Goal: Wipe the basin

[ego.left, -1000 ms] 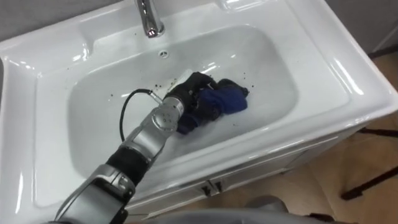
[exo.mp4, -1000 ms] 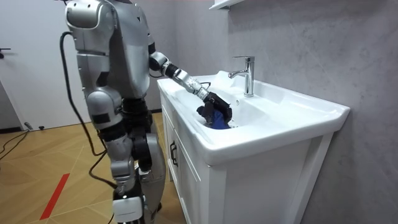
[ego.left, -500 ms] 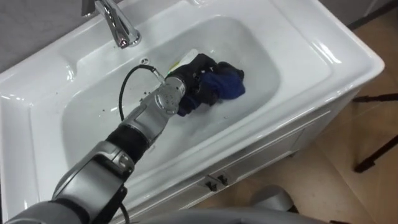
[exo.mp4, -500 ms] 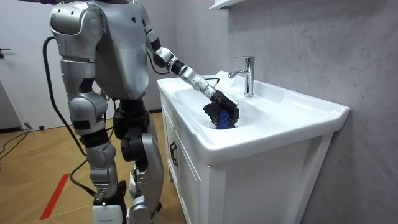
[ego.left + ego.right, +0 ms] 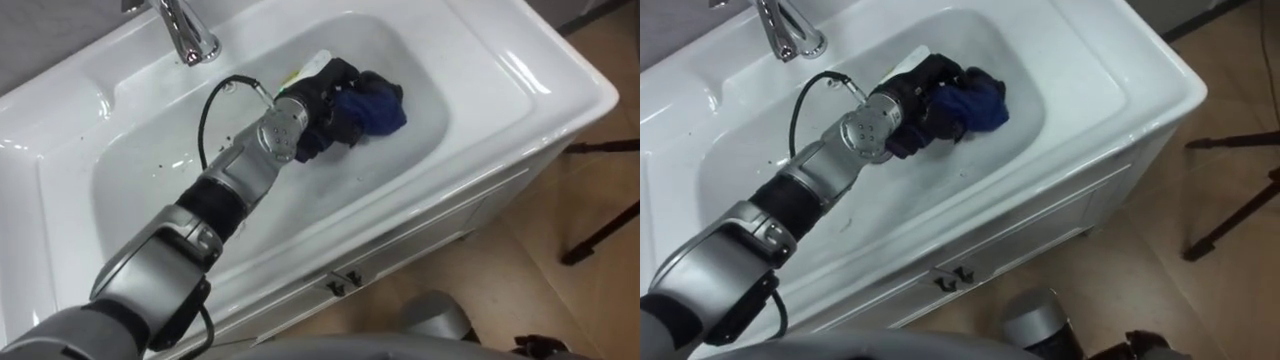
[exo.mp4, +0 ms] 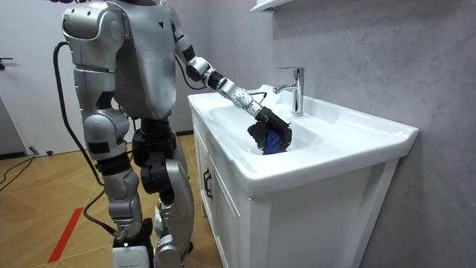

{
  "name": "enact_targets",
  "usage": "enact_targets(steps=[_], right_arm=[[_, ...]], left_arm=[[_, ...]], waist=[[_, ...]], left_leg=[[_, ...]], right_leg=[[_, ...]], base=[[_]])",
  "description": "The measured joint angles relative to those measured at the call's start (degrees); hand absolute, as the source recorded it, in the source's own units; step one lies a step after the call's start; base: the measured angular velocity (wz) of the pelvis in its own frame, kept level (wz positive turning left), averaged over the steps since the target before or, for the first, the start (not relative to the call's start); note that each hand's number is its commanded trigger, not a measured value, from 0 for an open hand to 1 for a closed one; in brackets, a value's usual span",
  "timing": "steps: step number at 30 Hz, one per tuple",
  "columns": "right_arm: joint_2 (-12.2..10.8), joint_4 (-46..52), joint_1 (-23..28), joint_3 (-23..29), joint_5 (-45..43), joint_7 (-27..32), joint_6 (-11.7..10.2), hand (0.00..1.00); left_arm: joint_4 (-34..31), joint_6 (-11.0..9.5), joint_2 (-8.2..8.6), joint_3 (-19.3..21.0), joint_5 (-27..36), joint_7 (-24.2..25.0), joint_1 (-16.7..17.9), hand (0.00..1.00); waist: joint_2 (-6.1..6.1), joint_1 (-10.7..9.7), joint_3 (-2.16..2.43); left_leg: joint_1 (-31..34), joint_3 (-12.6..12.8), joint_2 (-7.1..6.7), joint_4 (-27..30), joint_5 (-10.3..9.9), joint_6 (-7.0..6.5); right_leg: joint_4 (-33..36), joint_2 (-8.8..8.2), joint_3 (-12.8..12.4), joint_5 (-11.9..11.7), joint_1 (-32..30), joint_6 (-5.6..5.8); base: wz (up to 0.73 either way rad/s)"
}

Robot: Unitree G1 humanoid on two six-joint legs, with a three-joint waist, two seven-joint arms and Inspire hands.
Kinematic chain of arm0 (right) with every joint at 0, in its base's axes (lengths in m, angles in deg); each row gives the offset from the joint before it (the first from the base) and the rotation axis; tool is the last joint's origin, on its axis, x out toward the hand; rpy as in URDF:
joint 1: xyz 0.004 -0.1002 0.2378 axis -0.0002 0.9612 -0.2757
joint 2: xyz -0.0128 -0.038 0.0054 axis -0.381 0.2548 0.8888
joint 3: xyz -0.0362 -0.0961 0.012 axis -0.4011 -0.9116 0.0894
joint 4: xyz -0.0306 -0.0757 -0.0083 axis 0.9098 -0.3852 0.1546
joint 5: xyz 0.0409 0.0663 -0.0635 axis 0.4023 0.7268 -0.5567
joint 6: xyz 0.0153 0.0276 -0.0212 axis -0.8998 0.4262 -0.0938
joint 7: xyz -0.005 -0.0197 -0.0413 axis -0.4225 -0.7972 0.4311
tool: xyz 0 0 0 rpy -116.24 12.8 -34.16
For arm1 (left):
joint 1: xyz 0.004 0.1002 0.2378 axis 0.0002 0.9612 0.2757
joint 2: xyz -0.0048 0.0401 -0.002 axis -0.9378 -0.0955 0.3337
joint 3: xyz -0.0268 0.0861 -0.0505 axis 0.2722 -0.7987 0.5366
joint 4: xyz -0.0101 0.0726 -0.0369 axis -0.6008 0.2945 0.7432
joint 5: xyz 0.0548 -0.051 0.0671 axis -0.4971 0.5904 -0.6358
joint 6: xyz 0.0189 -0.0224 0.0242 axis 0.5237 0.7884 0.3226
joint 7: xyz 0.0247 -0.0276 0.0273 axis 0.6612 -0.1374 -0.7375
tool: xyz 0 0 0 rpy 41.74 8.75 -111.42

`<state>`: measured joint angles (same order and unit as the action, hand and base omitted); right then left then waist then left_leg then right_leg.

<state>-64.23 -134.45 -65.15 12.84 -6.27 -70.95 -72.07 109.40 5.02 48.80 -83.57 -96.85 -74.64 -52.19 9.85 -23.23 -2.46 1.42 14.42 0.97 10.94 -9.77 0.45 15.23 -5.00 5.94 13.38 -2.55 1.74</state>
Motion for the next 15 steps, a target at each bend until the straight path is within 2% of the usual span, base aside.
enact_targets(steps=[4,7,8,10,12,13,15], right_arm=[[-0.1,0.0,0.0,0.0,-0.1,1.1,-0.1,0.00],[-0.1,0.6,-0.4,0.1,-0.2,1.3,-0.2,0.00],[-0.1,0.6,-0.7,0.1,-0.1,1.5,-0.2,0.00],[-0.3,0.6,-1.1,0.1,0.0,1.9,-0.3,0.00],[-0.5,1.1,-1.3,0.1,0.0,2.3,-0.9,0.00],[-0.5,1.4,-1.1,0.0,0.0,2.4,-0.8,0.00],[-0.8,2.0,-1.0,0.0,0.0,3.1,-0.8,0.00]], left_arm=[[0.0,-0.8,-0.06,0.2,-3.5,0.0,0.2,1.00],[0.4,-2.1,-0.27,0.2,-7.6,-0.4,0.4,1.00],[1.5,-3.1,-0.26,0.3,-9.0,-0.9,0.3,1.00],[3.9,-4.8,-0.27,0.9,-10.8,-2.3,0.4,1.00],[6.5,-6.5,-0.41,2.7,-13.1,-4.0,0.3,1.00],[7.1,-6.7,-0.51,2.9,-13.8,-4.5,0.3,1.00],[11.7,-7.8,-0.63,5.8,-16.1,-7.3,0.3,1.00]], waist=[[-0.43,0.2,-0.14],[-1.05,0.2,0.01],[-1.32,0.2,0.08],[-1.91,0.4,0.20],[-2.84,1.4,0.44],[-3.15,1.7,0.48],[-4.32,2.6,0.67]], left_leg=[[0.2,0.4,0.02,0.0,0.1,-0.10],[0.2,0.4,0.06,0.0,0.1,-0.10],[0.2,0.5,0.08,0.0,0.1,-0.10],[0.3,0.9,0.12,0.1,0.1,-0.10],[1.1,1.4,0.19,0.4,0.1,-0.10],[1.2,1.6,0.22,0.4,0.1,-0.10],[1.5,2.6,0.42,0.6,0.1,-0.10]], right_leg=[[0.7,-0.03,-0.1,0.3,-0.6,-0.06],[0.9,0.04,-0.3,0.4,-0.7,-0.10],[0.9,0.06,-0.3,0.4,-0.8,-0.11],[1.4,0.09,-0.8,0.4,-1.4,-0.12],[2.7,0.13,-1.5,0.4,-2.7,-0.16],[2.8,0.19,-1.8,0.4,-3.0,-0.16],[3.1,0.39,-2.6,0.4,-3.7,-0.23]], base=[[0.00],[-0.01],[-0.06],[-0.11],[-0.17],[-0.20],[-0.19]])
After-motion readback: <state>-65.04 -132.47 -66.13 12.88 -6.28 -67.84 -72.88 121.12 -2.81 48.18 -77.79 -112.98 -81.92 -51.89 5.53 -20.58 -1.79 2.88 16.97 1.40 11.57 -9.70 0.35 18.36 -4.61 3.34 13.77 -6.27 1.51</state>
